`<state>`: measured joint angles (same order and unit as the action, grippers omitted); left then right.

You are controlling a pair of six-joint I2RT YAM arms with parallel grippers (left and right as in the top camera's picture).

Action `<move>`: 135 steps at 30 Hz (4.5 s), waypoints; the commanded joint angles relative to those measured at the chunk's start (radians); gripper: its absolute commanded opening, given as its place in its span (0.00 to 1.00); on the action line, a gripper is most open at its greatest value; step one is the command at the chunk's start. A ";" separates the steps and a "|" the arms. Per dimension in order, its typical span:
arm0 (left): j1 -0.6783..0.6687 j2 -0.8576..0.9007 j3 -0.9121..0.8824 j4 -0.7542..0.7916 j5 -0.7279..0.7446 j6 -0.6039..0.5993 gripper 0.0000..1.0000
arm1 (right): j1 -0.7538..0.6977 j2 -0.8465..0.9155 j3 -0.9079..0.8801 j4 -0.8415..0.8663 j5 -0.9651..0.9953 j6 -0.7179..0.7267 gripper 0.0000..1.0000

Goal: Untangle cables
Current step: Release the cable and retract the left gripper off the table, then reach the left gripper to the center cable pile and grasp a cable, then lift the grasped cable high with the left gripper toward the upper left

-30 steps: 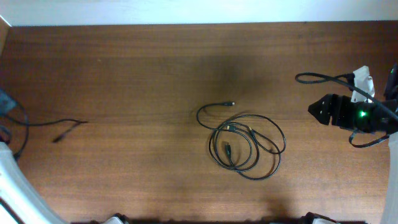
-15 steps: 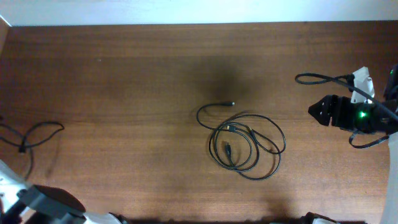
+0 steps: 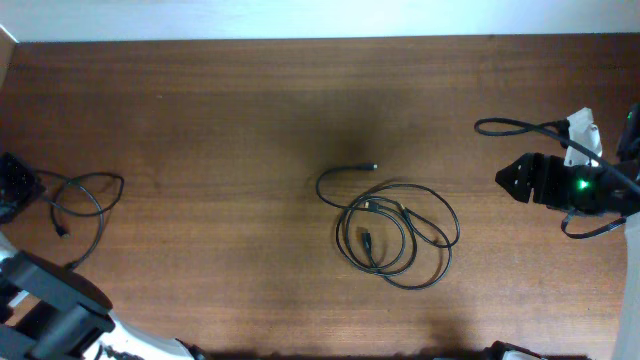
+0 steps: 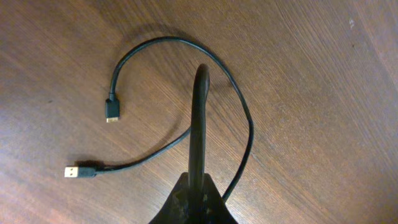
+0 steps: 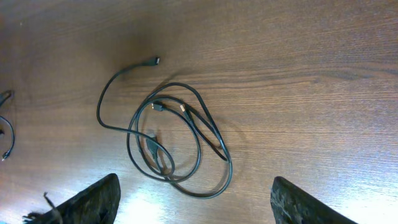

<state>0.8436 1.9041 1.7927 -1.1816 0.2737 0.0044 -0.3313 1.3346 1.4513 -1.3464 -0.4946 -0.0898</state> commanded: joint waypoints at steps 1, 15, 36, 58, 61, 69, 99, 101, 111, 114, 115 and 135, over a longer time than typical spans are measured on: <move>-0.003 0.050 0.008 0.015 0.037 0.019 0.17 | -0.003 0.003 0.006 0.001 0.010 -0.012 0.76; -0.003 0.077 0.018 -0.063 -0.094 0.019 0.99 | -0.003 0.003 0.006 0.000 0.009 -0.012 0.76; -0.040 -0.079 0.049 -0.185 -0.147 0.102 0.99 | -0.003 0.003 0.006 0.007 0.009 -0.012 0.76; -0.940 -0.133 -0.026 -0.237 0.048 0.314 0.99 | -0.003 0.003 0.006 0.024 0.009 -0.011 0.77; -1.038 -0.132 -0.103 -0.152 0.049 0.159 0.99 | -0.003 0.003 0.006 0.024 0.009 -0.011 0.77; -1.302 -0.131 -0.272 0.138 0.309 0.029 0.99 | -0.003 0.003 0.006 0.023 0.009 -0.011 0.77; -1.705 0.093 -0.274 0.285 -0.357 -0.891 0.99 | -0.003 0.003 0.006 0.000 0.009 -0.011 0.77; -1.705 0.115 -0.274 0.288 -0.357 -0.891 0.99 | -0.003 0.003 0.006 0.000 0.009 -0.012 0.77; -1.706 0.136 -0.274 0.287 -0.338 -0.890 0.11 | -0.003 0.003 0.006 0.000 0.009 -0.012 0.77; -1.708 0.136 -0.274 0.282 -0.337 -0.890 0.00 | -0.003 0.003 0.006 -0.001 0.009 -0.011 0.76; -1.707 0.136 -0.274 0.279 -0.337 -0.890 0.00 | -0.003 0.003 0.006 -0.001 0.009 -0.011 0.77; -1.387 -0.286 0.171 0.130 -0.325 -0.616 0.00 | -0.003 0.003 0.006 -0.004 0.009 -0.012 0.77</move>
<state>-0.5968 1.7203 1.8671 -1.0496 -0.0372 -0.6750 -0.3313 1.3346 1.4513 -1.3506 -0.4946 -0.0902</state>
